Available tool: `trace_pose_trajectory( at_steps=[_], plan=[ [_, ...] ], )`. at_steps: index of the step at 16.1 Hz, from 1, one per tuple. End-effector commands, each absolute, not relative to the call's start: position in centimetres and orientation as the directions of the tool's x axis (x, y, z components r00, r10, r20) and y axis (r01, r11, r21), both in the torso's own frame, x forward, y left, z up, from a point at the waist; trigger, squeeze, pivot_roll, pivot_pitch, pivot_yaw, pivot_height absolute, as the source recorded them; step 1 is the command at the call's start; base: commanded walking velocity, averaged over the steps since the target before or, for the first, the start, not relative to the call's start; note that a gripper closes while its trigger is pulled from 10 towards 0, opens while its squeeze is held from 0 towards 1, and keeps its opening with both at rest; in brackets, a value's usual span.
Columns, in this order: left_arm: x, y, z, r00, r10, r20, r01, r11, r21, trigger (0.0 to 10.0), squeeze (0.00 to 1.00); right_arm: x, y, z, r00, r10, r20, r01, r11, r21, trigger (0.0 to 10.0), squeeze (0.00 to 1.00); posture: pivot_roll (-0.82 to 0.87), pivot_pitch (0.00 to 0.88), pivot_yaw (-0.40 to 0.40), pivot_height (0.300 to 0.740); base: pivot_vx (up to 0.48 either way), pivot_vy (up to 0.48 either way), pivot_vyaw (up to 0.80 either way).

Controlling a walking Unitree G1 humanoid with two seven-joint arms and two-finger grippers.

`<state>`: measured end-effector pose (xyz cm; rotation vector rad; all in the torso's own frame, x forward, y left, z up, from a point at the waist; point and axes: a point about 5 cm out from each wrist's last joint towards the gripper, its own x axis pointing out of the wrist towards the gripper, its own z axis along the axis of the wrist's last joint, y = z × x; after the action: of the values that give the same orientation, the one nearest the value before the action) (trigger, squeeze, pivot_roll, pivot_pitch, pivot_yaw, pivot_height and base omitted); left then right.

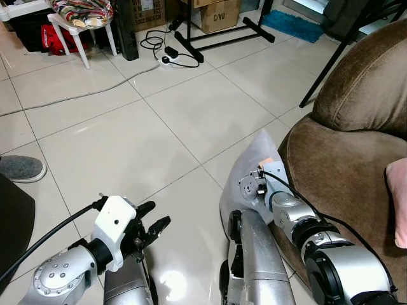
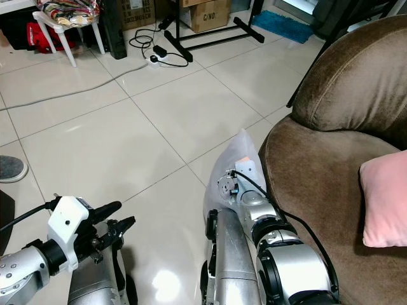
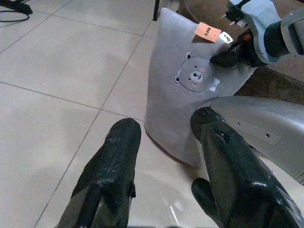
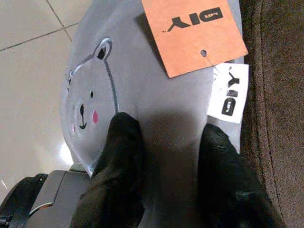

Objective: Move the pillow to the sofa from floor

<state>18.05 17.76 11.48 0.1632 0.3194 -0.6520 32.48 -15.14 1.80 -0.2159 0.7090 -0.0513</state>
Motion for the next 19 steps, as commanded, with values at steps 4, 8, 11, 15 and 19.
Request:
trace_pose_trajectory(
  at_steps=[4,8,11,15,19],
  plan=[
    [18.1,17.7,11.1,0.741,-0.572,-0.352,0.623,0.781,0.043,10.0,0.0,32.0,-15.0,1.2,0.737,-0.108,-0.667,-0.048,0.976,-0.211,0.0,0.0,0.07,0.137,-0.082,0.491,0.0,0.0,0.0],
    [18.7,17.7,10.8,0.75,-0.563,-0.346,0.615,0.786,0.053,10.0,0.0,32.2,-14.6,1.4,0.743,-0.087,-0.663,-0.062,0.978,-0.198,0.0,0.0,0.07,0.111,-0.087,0.491,0.0,0.0,0.0],
    [19.5,18.3,10.2,0.782,-0.516,-0.35,0.581,0.806,0.109,10.0,0.0,33.0,-13.5,2.4,0.782,-0.037,-0.622,-0.056,0.99,-0.129,0.0,0.0,0.07,0.075,-0.087,0.491,0.0,0.0,0.0],
    [21.5,19.6,10.9,0.879,-0.41,-0.243,0.455,0.875,0.166,10.0,0.0,35.7,-11.4,6.5,0.895,0.13,-0.427,-0.071,0.986,0.153,0.0,0.0,0.06,0.0,-0.073,0.491,0.0,0.0,0.0],
    [21.6,19.0,14.3,0.929,-0.357,-0.101,0.371,0.896,0.243,10.0,0.0,34.9,-14.1,13.6,0.988,0.119,-0.1,-0.09,0.962,0.257,0.0,0.0,0.03,0.0,-0.055,0.491,0.0,0.0,0.0]
  ],
)
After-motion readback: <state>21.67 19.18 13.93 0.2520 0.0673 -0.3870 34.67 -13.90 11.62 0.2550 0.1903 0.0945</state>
